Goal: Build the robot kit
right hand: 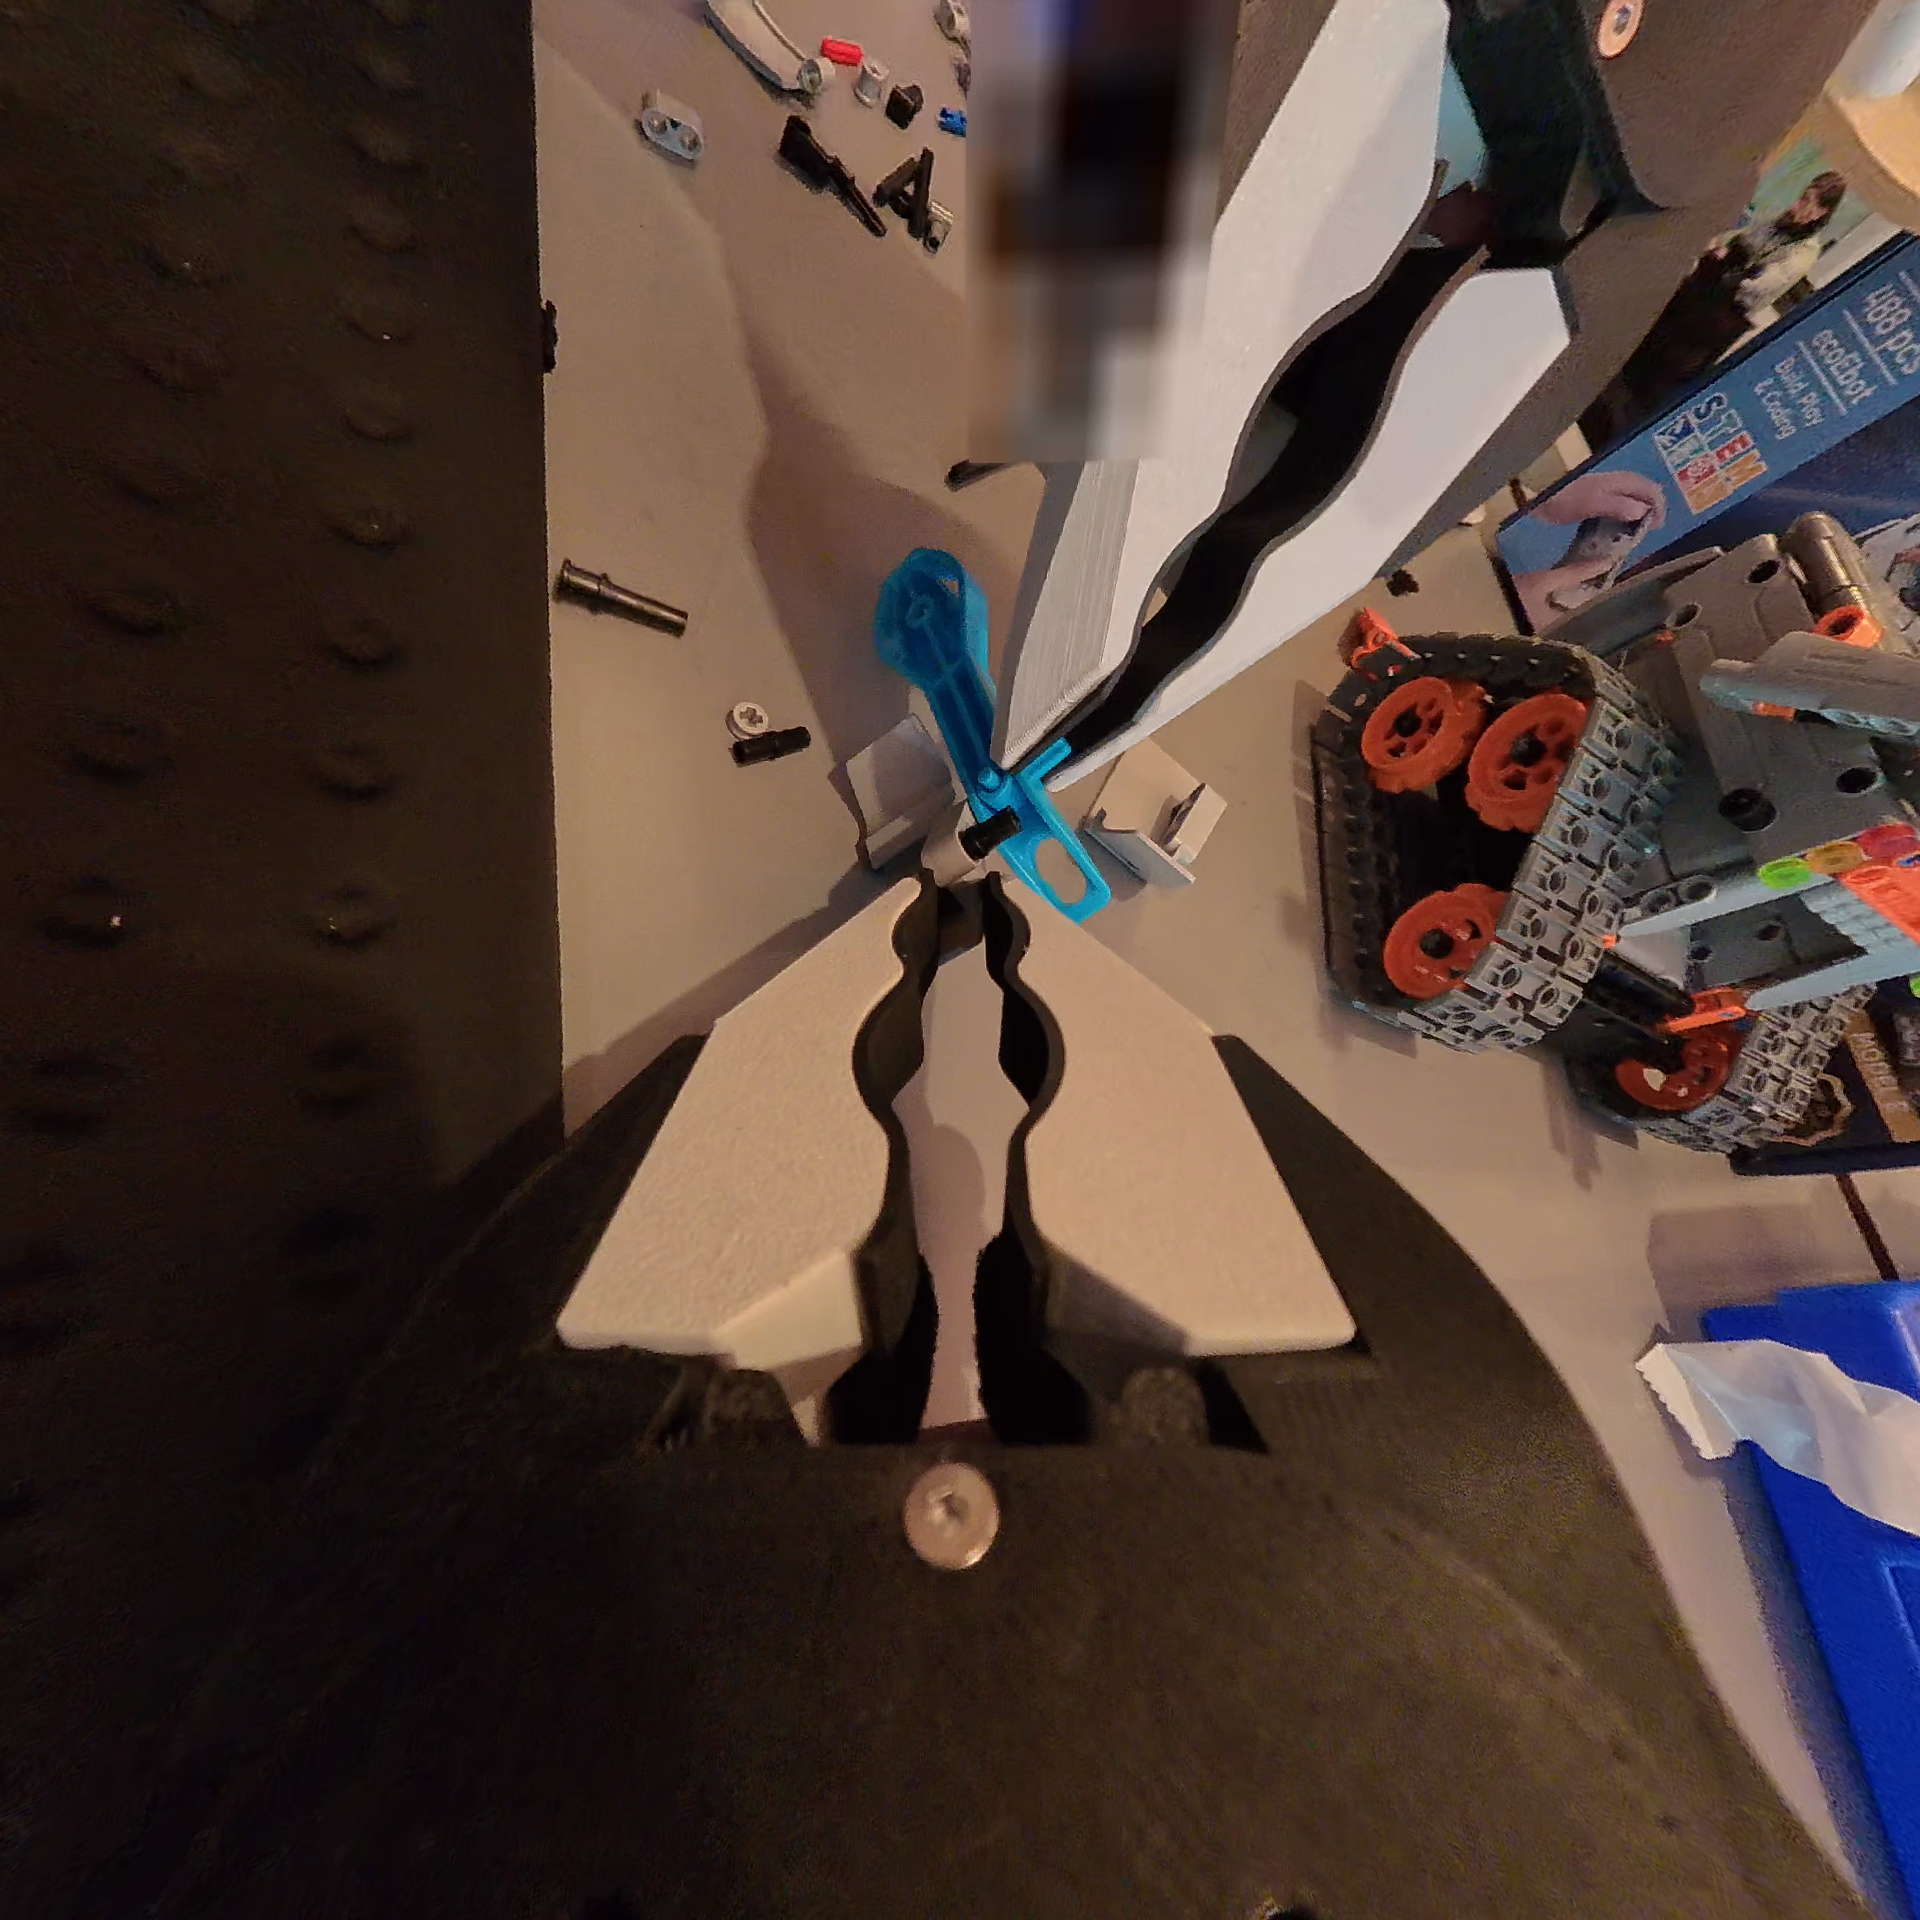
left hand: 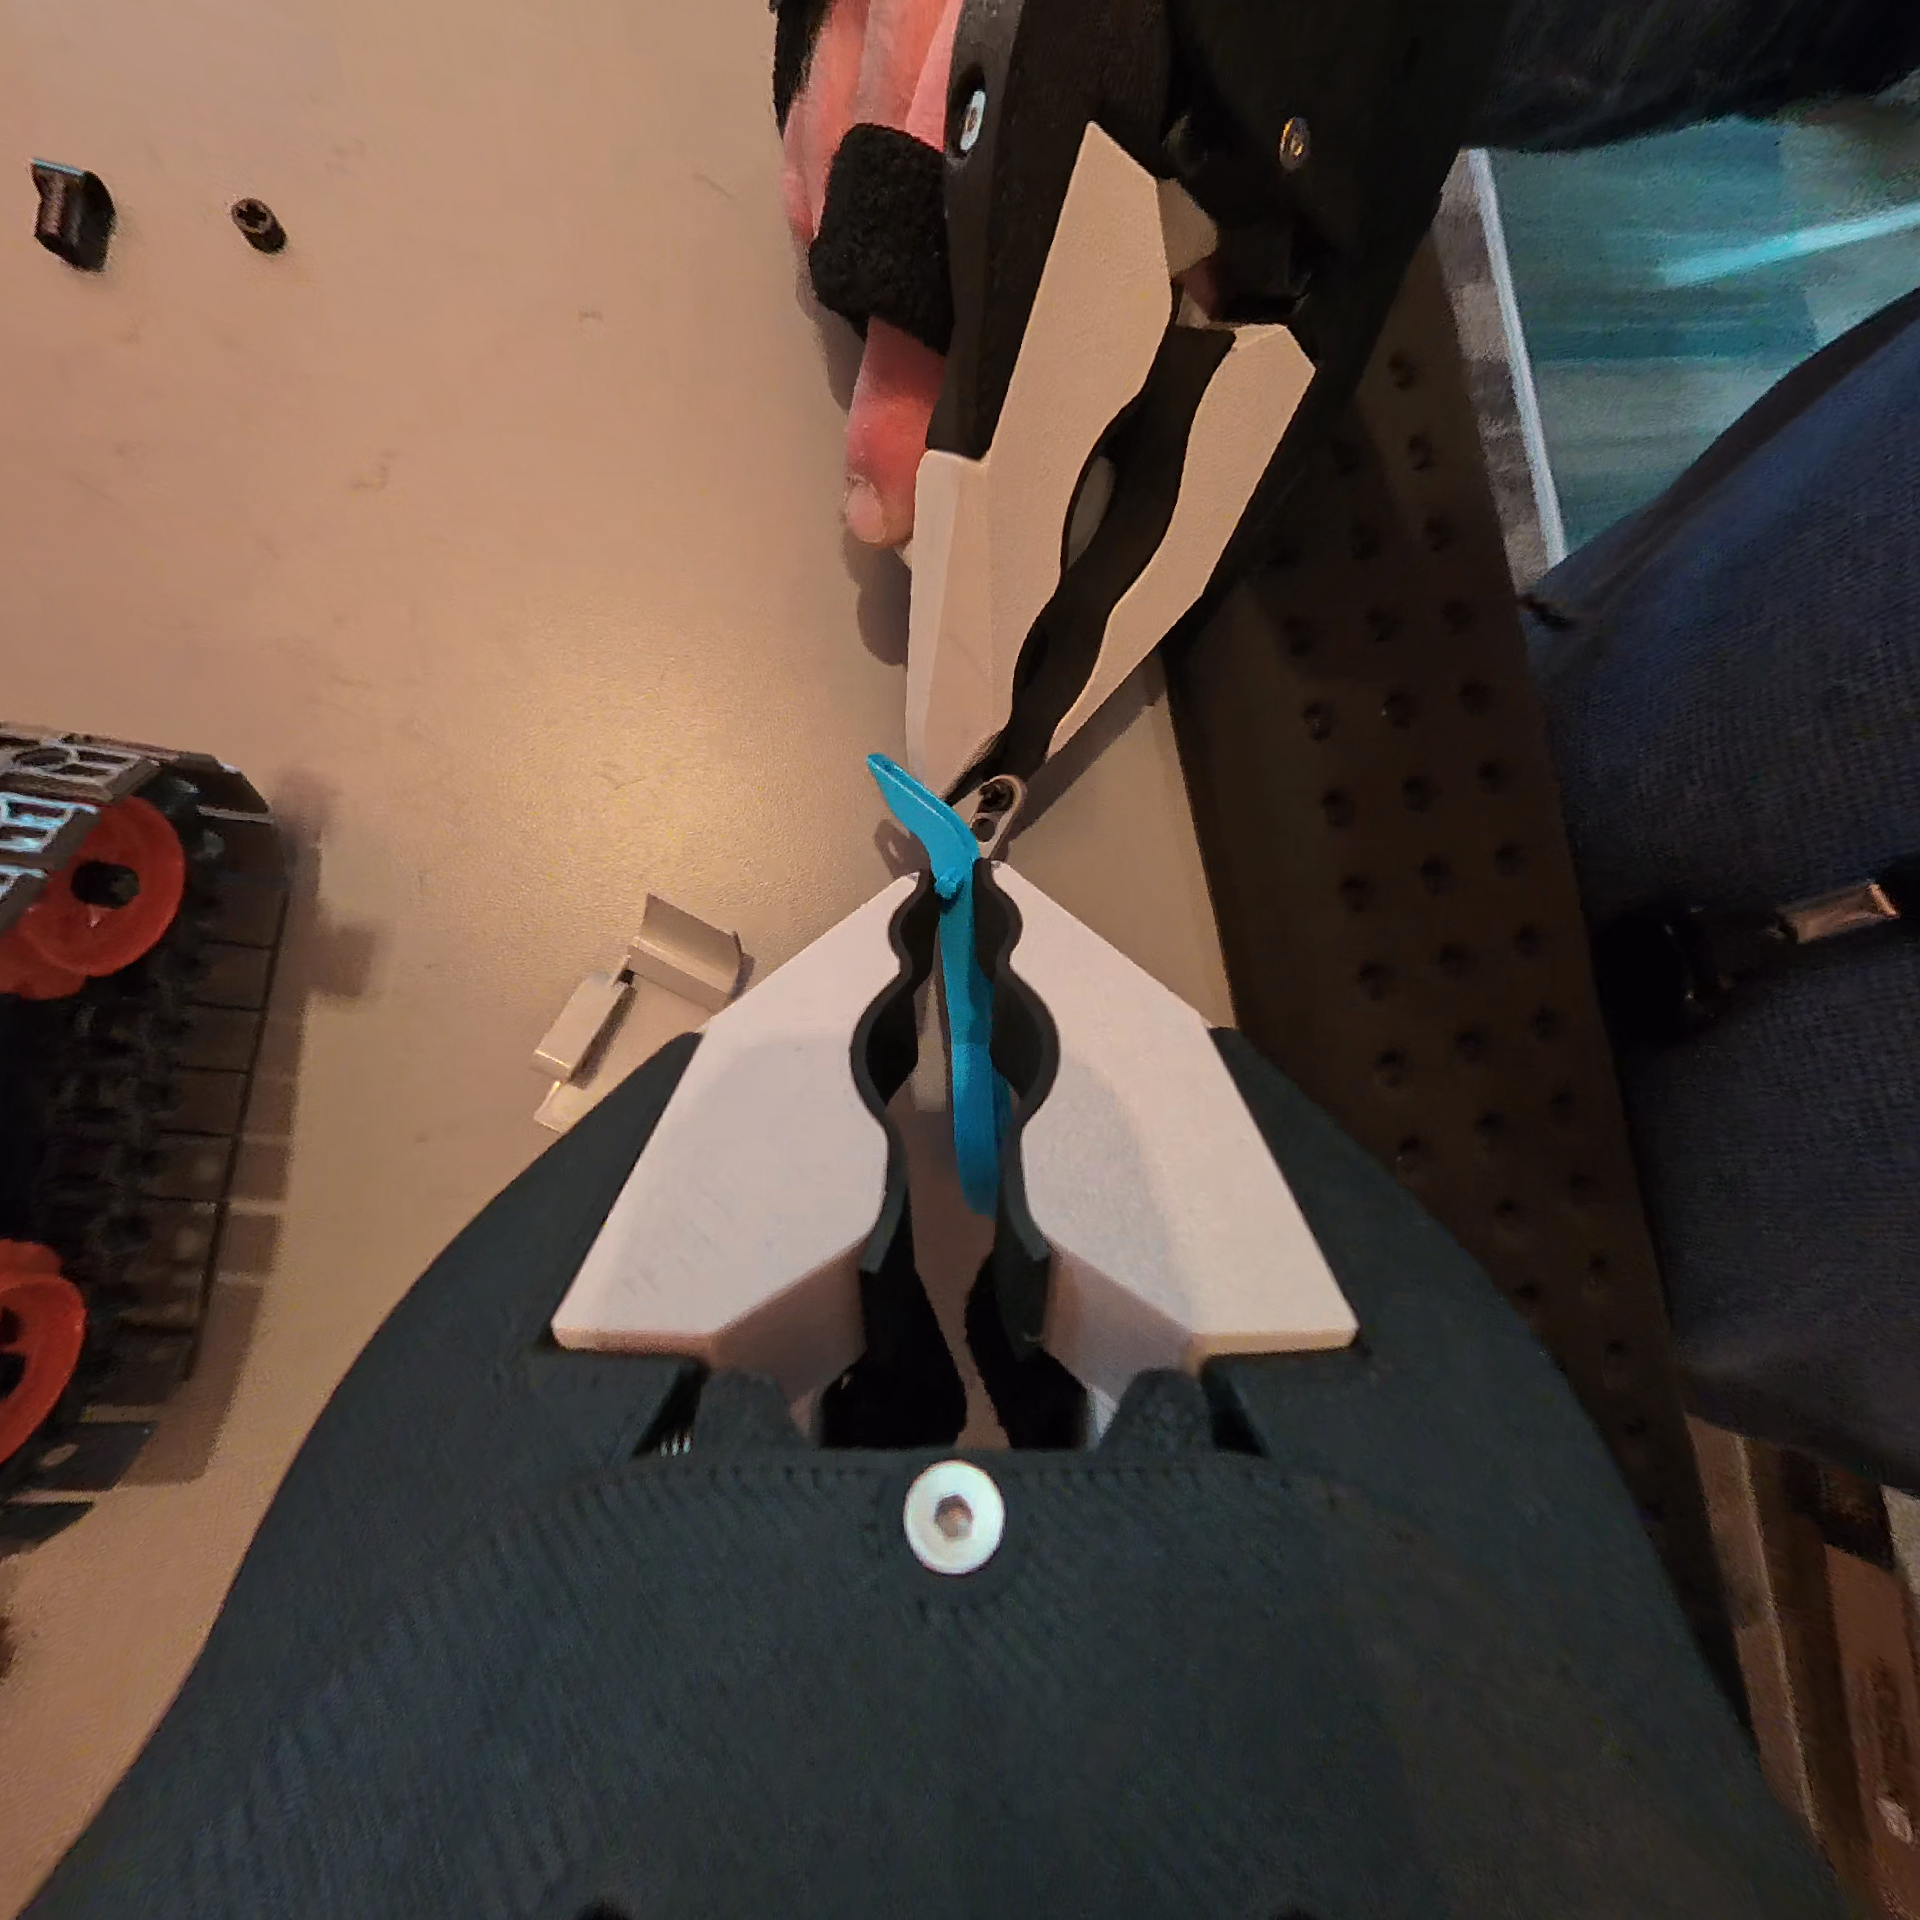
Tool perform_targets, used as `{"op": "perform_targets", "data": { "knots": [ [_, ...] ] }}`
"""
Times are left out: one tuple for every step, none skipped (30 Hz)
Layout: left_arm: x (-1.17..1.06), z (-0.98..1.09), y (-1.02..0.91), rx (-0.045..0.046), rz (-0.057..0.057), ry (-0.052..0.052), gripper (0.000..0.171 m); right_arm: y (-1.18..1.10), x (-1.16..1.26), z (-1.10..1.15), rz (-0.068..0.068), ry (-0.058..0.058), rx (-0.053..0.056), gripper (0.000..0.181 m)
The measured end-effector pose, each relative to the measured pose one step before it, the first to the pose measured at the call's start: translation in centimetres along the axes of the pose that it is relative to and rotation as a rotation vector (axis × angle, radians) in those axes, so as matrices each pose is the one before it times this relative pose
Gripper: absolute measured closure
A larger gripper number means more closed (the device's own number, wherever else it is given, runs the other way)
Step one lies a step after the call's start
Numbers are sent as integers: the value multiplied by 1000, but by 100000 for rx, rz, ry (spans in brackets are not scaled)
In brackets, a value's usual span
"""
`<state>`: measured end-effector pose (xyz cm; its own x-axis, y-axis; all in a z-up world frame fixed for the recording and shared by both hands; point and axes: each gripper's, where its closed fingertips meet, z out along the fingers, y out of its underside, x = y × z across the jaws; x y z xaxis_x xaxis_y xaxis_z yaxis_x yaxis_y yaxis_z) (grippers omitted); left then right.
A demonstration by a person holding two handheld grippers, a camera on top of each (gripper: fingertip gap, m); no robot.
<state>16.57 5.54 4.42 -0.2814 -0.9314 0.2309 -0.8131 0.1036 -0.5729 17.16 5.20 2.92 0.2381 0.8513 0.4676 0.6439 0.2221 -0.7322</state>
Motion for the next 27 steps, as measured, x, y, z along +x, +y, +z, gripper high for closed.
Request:
{"op": "perform_targets", "data": {
  "knots": [
    [32, -32, 55, 1571, -807, 232, 167, -51, -50, 38, 701, -705, 48, 176],
    [5, -18, 32, 1466, -982, -323, 167, -23, 2, 16, 548, -443, 87, 175],
    [95, -21, 84, 643, -462, -211, 167, -58, -11, -34, 626, -589, 462, 175],
    [74, -22, 89, 269, -121, -550, 167, -59, 17, -21, 406, -201, 389, 175],
    [41, -48, -2, 674, -192, -482, 167, -38, -6, 1, 219, -246, 246, 175],
    [30, -13, -3, 749, -285, -299, 167, -33, -12, -16, 618, -639, 218, 175],
    [17, 7, -2, 718, -320, -267, 167, -35, 11, -26, 986, -904, 384, 175],
    [78, -47, -23, 985, -607, 445, 167, -89, -28, -59, 966, -1063, 767, 175],
    [13, -89, -17, 972, -551, 207, 167, -36, 37, -32, 1529, -1083, 423, 174],
    [-98, -113, -3, 765, -686, -512, 167, 36, 112, 7, 1553, -744, -98, 175],
    [-27, -76, 27, 495, -826, 6, 167, -3, 42, -33, 686, -914, 253, 175],
    [-22, -38, 29, 434, -1019, 283, 167, -16, -39, -16, 1591, -1848, 220, 175],
    [-203, -39, 48, 698, -682, -656, 167, 106, -15, -15, 2530, -2161, -598, 174],
    [-176, -62, 43, 1111, -1377, 363, 167, 182, 69, -65, 2097, -1351, -670, 174],
    [-126, -129, -55, 1854, -2393, 1320, 167, 82, -18, -131, 1915, -1680, -8, 174],
    [-334, -166, -55, 1814, -2256, -1, 167, 140, -83, -117, 3331, -2556, -660, 173],
    [-595, -124, 234, -49, -1556, -1930, 167, 337, 16, -78, 3744, -2195, -1791, 168],
    [-402, -44, 363, -826, -1498, -839, 167, 421, 129, -107, 2979, -1239, -1850, 169],
    [-308, -17, 210, 292, -1472, -482, 167, 235, 33, -183, 2976, -1783, -664, 164],
    [-336, -13, 166, 912, -1814, -646, 167, 82, 102, -241, 3422, -1315, 252, 157],
    [-208, 49, 293, 353, -1841, 139, 167, 57, 269, -249, 3027, 107, 617, 153],
    [-213, 59, 246, 402, -1255, -499, 167, 151, 86, -274, 2152, -414, 149, 148],
    [-291, 56, 210, 517, -869, -1490, 167, 204, 112, -286, 1686, 205, -186, 145],
    [-266, 77, 277, -65, -940, -1221, 166, 240, 296, -323, 1741, 2026, -471, 140],
    [-179, 91, 233, 52, -567, -738, 166, 315, 272, -365, 1926, 2370, -1112, 134],
    [-205, 41, -7, 1224, -353, -1031, 165, 189, 196, -491, 1633, 2688, -596, 133],
    [-41, 8, -94, 1369, -239, -208, 165, -59, 395, -686, 1559, 4890, 843, 133]
  ]
}}
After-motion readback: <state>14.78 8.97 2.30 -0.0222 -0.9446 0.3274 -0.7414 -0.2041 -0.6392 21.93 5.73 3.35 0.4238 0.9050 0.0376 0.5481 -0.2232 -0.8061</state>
